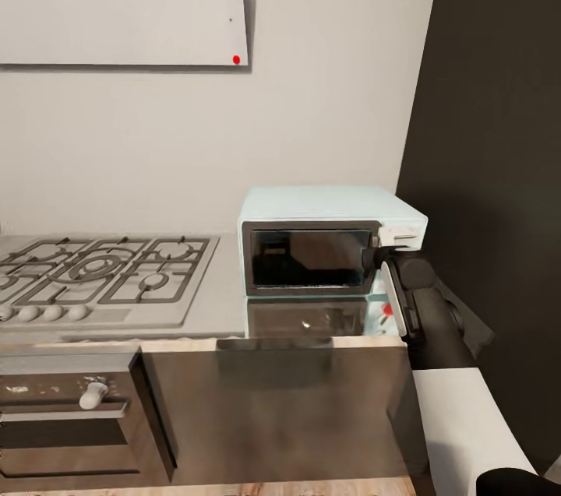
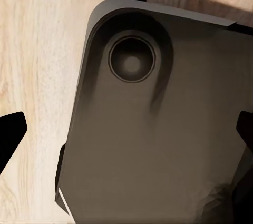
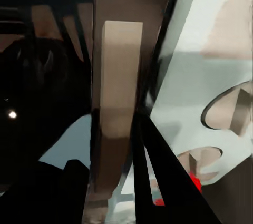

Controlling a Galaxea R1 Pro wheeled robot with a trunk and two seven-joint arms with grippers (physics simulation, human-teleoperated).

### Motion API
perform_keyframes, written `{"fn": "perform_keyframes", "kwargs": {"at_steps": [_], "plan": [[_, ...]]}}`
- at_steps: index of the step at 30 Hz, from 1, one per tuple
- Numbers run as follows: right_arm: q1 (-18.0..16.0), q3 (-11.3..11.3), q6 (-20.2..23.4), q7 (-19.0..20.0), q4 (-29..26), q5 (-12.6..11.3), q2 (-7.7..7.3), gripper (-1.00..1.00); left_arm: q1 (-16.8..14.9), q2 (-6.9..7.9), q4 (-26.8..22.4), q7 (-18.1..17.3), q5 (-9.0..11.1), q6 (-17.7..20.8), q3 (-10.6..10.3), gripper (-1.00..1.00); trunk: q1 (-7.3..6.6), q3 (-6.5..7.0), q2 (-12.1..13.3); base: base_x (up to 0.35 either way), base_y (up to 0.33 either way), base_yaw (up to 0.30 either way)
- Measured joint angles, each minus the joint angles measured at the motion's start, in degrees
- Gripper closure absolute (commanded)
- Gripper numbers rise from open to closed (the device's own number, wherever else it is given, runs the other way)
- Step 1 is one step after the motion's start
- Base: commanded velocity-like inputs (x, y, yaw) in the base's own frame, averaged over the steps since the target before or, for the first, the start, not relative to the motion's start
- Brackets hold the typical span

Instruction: In the kitchen, take the popcorn bag from the countertop, put it into the microwave, and heat it until the popcorn is cooked so the cooked popcorn ends up inside the bag.

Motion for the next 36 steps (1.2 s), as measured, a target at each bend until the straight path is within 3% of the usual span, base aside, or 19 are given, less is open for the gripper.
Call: {"fn": "perform_keyframes", "kwargs": {"at_steps": [14, 20, 29, 36], "plan": [[0.00, 0.05, -0.03, -0.05, -0.27, -1.64, 0.02, 1.00, -0.01, 0.00, 0.00, 0.00, 0.00, 0.02, -0.05, -1.00, 0.03, 0.01, 0.02, -0.164, 0.000, 0.000], [0.02, 0.18, -0.30, -0.07, 0.03, -5.35, 0.05, 1.00, -0.02, 0.00, 0.02, 0.01, -0.01, 0.01, -0.10, -1.00, 0.02, 0.00, 0.00, -0.344, 0.000, 0.000], [0.05, 5.48, -0.30, -0.24, 0.21, -5.29, 0.03, 1.00, -0.03, 0.00, 0.03, 0.00, -0.01, 0.00, -0.09, -1.00, 0.01, -0.02, 0.02, -0.273, 0.000, 0.000], [0.05, 5.60, -0.31, -0.01, 0.21, -5.47, 0.03, 1.00, -0.03, 0.00, 0.02, 0.01, -0.01, -0.03, -0.06, -1.00, 0.00, -0.02, 0.02, -0.016, 0.000, 0.000]]}}
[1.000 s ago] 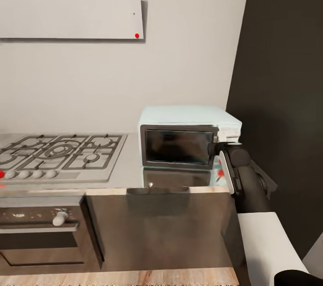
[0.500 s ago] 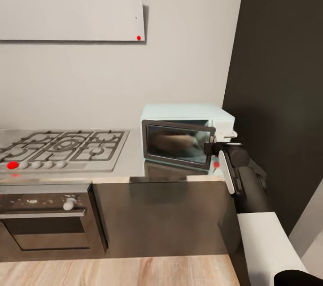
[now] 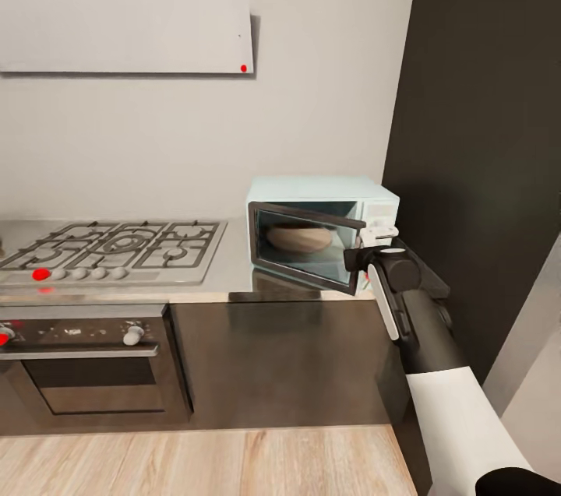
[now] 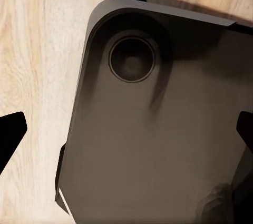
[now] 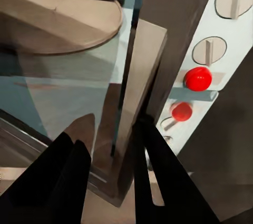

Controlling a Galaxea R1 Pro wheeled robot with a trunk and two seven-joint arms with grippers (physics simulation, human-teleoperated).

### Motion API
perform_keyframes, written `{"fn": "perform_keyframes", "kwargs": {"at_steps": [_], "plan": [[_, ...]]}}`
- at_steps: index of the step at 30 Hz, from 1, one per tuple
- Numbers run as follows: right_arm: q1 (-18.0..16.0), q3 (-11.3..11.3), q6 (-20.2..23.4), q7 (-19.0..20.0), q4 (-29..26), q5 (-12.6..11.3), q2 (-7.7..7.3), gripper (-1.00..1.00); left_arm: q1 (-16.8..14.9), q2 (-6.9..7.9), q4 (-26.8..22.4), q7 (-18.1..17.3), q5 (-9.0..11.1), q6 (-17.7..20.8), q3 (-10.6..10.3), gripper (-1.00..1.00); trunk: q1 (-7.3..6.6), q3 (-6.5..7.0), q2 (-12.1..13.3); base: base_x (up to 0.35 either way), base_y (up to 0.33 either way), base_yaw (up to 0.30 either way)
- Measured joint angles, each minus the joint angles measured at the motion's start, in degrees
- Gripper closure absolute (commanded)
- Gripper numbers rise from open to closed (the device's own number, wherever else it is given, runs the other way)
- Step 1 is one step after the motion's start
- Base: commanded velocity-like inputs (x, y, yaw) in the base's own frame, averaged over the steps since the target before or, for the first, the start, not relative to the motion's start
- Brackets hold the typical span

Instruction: In the kitchen, take the popcorn bag from the countertop, put it into the microwave, and heat it until the popcorn is cooked so the cooked popcorn ends up inside the bag.

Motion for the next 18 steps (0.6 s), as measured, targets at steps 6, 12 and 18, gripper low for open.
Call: {"fn": "perform_keyframes", "kwargs": {"at_steps": [6, 12, 18], "plan": [[-0.03, -2.19, 0.14, 0.56, -0.17, 0.19, 0.00, -1.00, 0.01, 0.00, -0.03, 0.00, 0.01, -0.01, -0.03, -1.00, -0.01, 0.01, -0.02, 0.000, 0.000, 0.000], [-0.03, -5.58, 1.08, 0.55, -0.24, 4.08, -0.08, -1.00, 0.03, 0.00, -0.06, 0.00, 0.00, 0.05, -0.03, -1.00, -0.01, 0.01, -0.02, 0.000, 0.000, 0.000], [-0.03, -5.67, 3.60, 1.20, -0.71, 3.99, -0.14, -1.00, 0.03, 0.00, -0.05, 0.00, 0.00, 0.04, -0.03, -1.00, -0.01, 0.01, -0.02, 0.000, 0.000, 0.000]]}}
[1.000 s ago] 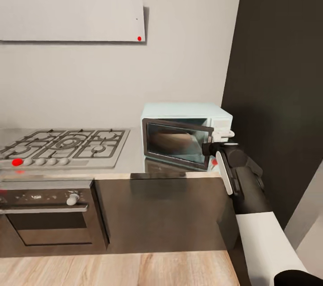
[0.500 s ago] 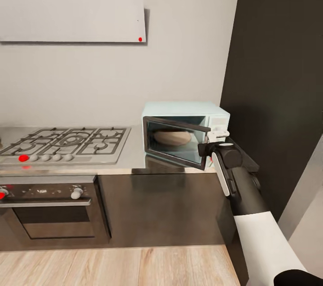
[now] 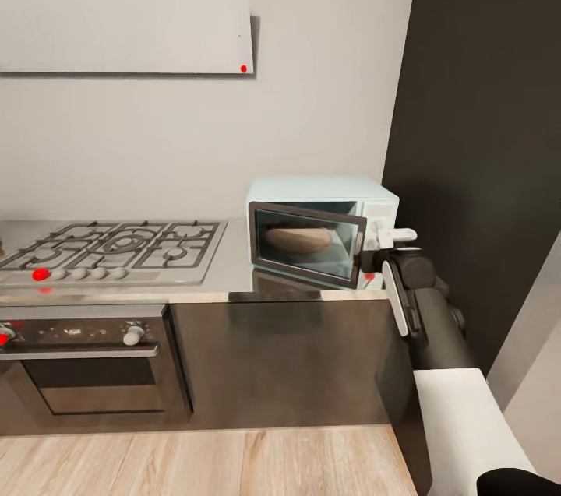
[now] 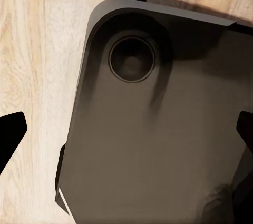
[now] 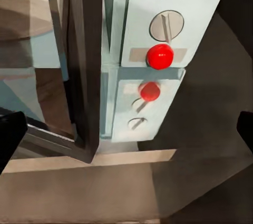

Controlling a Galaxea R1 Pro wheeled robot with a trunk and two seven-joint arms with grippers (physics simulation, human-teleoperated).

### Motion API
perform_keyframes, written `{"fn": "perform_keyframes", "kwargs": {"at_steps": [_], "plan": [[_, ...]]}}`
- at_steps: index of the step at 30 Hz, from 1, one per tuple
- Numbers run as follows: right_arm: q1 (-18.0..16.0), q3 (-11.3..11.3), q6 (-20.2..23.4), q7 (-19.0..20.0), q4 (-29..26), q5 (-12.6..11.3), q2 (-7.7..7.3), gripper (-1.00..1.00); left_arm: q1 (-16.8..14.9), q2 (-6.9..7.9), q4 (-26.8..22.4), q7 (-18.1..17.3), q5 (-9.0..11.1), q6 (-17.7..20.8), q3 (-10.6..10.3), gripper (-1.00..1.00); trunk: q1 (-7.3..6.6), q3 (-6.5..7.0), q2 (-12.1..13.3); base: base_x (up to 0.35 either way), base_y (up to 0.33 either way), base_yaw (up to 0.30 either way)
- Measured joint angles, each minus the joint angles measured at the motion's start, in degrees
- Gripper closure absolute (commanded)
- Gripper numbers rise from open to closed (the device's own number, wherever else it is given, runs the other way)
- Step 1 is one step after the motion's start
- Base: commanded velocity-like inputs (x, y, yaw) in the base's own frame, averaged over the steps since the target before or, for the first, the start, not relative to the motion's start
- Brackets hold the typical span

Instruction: In the kitchen, take the popcorn bag from the countertop, put it into the microwave, and heat it until the popcorn is cooked so the cooked popcorn ends up inside the bag.

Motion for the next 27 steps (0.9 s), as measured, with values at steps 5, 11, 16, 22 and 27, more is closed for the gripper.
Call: {"fn": "perform_keyframes", "kwargs": {"at_steps": [5, 11, 16, 22, 27], "plan": [[-0.01, 0.23, 0.01, 3.02, -0.46, -0.49, -3.95, -1.00, 0.00, 0.00, 0.03, 0.00, 0.01, -0.02, 0.00, -1.00, 0.00, 0.00, 0.00, 0.000, 0.000, 0.000], [-0.01, 0.14, 0.01, 6.36, -0.24, -0.15, -10.06, -1.00, -0.01, 0.00, 0.03, 0.00, 0.02, -0.02, 0.00, -1.00, 0.00, 0.00, 0.00, 0.000, 0.000, 0.000], [-0.01, 0.06, 0.01, 5.79, 0.43, -0.18, -10.48, -1.00, 0.00, 0.00, 0.01, 0.00, 0.02, -0.06, 0.00, -1.00, 0.00, 0.00, 0.00, 0.000, 0.000, 0.000], [-0.02, -0.13, 0.02, 5.64, 0.48, -0.29, -10.05, -1.00, 0.00, 0.00, -0.03, 0.00, 0.00, -0.08, 0.03, -1.00, 0.00, 0.00, 0.00, 0.000, 0.000, 0.000], [-0.01, -0.20, 0.02, 5.63, 0.48, -0.48, -9.80, -1.00, 0.00, 0.00, -0.04, 0.00, 0.00, -0.09, 0.00, -1.00, 0.00, 0.00, 0.00, 0.000, 0.000, 0.000]]}}
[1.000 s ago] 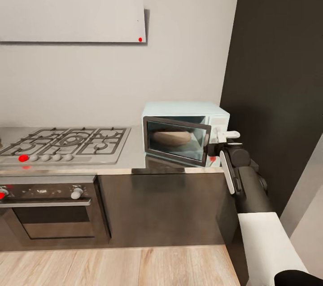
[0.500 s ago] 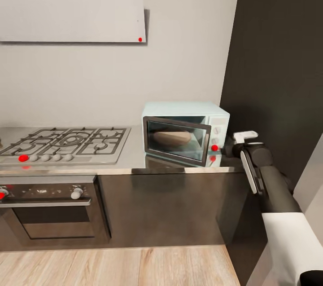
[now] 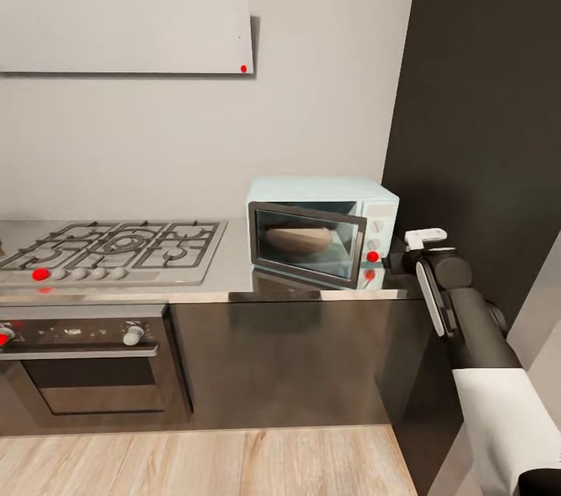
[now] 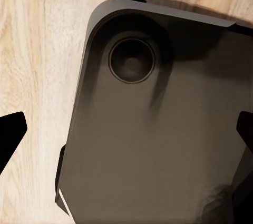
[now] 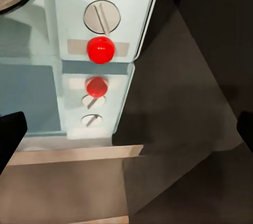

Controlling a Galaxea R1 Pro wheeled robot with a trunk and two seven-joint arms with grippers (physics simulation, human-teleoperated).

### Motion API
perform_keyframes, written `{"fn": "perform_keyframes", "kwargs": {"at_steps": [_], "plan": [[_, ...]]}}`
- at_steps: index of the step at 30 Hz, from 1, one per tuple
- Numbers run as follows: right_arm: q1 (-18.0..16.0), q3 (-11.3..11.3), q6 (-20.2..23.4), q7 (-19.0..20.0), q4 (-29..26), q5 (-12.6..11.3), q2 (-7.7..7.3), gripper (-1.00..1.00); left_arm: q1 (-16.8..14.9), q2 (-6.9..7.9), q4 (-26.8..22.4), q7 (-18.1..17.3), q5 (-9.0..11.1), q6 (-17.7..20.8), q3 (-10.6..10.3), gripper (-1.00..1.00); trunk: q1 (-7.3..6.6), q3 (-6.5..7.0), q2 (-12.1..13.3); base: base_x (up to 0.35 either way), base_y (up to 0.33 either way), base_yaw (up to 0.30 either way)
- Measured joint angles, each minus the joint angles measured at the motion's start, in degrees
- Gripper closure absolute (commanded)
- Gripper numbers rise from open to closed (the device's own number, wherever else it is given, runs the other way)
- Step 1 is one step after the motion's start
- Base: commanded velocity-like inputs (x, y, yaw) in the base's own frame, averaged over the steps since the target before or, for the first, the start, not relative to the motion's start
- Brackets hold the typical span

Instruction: In the kitchen, take the popcorn bag from the countertop, put it into the microwave, and heat it until the popcorn is cooked so the cooked popcorn ends up inside the bag.

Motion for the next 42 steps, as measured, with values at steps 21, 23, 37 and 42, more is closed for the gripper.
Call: {"fn": "perform_keyframes", "kwargs": {"at_steps": [21, 23, 37, 42], "plan": [[0.00, -0.05, -1.05, 0.75, 0.69, -0.95, 0.15, -1.00, 0.00, 0.00, 0.06, 0.00, 0.00, 0.09, -0.09, -1.00, -0.01, 0.00, 0.00, 0.243, 0.000, 0.000], [0.00, -0.04, -1.03, 0.89, 1.27, -1.94, 0.14, -1.00, 0.00, 0.00, 0.08, 0.00, 0.00, 0.09, -0.09, -1.00, 0.00, 0.00, 0.00, 0.026, 0.000, 0.000], [1.03, 0.03, 0.02, 16.13, 1.67, -8.55, -0.72, -1.00, 0.00, 0.01, 0.04, 0.00, 0.00, 0.04, -0.10, -1.00, 0.00, 0.00, 0.00, 0.002, 0.000, 0.000], [1.98, 0.36, 0.00, 21.52, 1.50, -8.00, -0.67, -1.00, 0.00, 0.00, 0.05, 0.00, 0.01, 0.08, -0.06, -1.00, 0.00, 0.00, 0.00, 0.000, 0.000, 0.000]]}}
